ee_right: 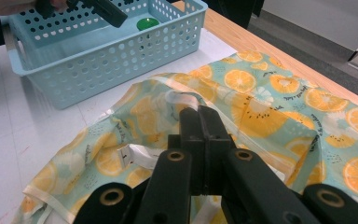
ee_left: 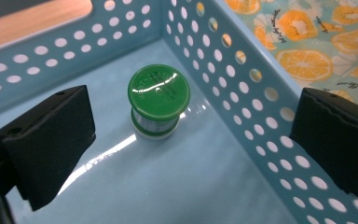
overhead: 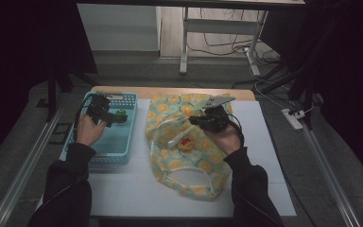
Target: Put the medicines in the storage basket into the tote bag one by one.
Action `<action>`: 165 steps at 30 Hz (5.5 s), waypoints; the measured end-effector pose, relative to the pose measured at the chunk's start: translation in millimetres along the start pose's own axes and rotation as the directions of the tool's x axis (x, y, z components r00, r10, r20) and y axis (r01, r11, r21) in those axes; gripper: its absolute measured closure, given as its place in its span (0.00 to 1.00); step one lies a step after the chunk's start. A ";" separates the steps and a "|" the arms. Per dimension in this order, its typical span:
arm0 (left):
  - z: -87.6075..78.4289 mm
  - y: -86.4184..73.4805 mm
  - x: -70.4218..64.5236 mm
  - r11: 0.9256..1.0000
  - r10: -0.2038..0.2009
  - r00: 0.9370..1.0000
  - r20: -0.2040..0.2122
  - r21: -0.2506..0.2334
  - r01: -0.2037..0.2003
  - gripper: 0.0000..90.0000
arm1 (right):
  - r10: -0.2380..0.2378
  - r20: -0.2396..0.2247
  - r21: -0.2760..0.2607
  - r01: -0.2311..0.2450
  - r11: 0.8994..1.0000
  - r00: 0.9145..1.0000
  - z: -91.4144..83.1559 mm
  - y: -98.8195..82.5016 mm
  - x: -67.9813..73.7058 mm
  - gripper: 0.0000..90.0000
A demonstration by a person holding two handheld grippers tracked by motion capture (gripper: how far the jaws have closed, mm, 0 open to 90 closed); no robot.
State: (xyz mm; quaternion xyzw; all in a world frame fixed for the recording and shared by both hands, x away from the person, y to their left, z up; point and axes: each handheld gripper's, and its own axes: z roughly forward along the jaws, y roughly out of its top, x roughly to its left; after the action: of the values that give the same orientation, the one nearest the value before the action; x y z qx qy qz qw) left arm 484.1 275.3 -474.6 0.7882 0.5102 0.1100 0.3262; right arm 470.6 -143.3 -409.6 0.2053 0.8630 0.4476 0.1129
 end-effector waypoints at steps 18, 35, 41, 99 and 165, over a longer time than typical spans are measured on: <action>29.1 10.3 6.8 0.998 0.022 1.000 -0.010 0.067 -0.021 0.02 | -0.003 -0.003 -0.002 0.003 1.000 1.000 0.0 0.3 0.2 1.00; 35.0 15.5 7.2 0.990 0.032 0.998 -0.052 0.142 -0.024 0.48 | -0.003 -0.002 -0.003 0.003 1.000 1.000 -0.1 0.2 -0.1 1.00; 33.1 15.4 7.3 0.990 0.013 0.999 -0.039 0.141 -0.008 0.57 | -0.003 -0.002 -0.004 0.003 1.000 1.000 -0.4 0.3 -0.1 1.00; -46.8 38.8 -72.5 0.981 0.195 0.974 0.119 -0.018 -0.194 0.58 | -0.001 0.002 -0.020 0.001 1.000 1.000 -2.0 0.7 0.1 1.00; 41.3 44.8 -221.3 0.886 0.450 0.834 0.319 -0.044 -0.462 0.58 | 0.001 0.008 -0.023 -0.001 1.000 1.000 -3.2 0.5 -0.9 1.00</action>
State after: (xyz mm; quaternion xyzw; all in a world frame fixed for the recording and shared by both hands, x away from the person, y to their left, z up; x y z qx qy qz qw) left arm 437.1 52.9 -442.8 0.8996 0.2498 0.0464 0.3553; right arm 470.3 -145.8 -407.3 0.2062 0.8571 0.4570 0.1184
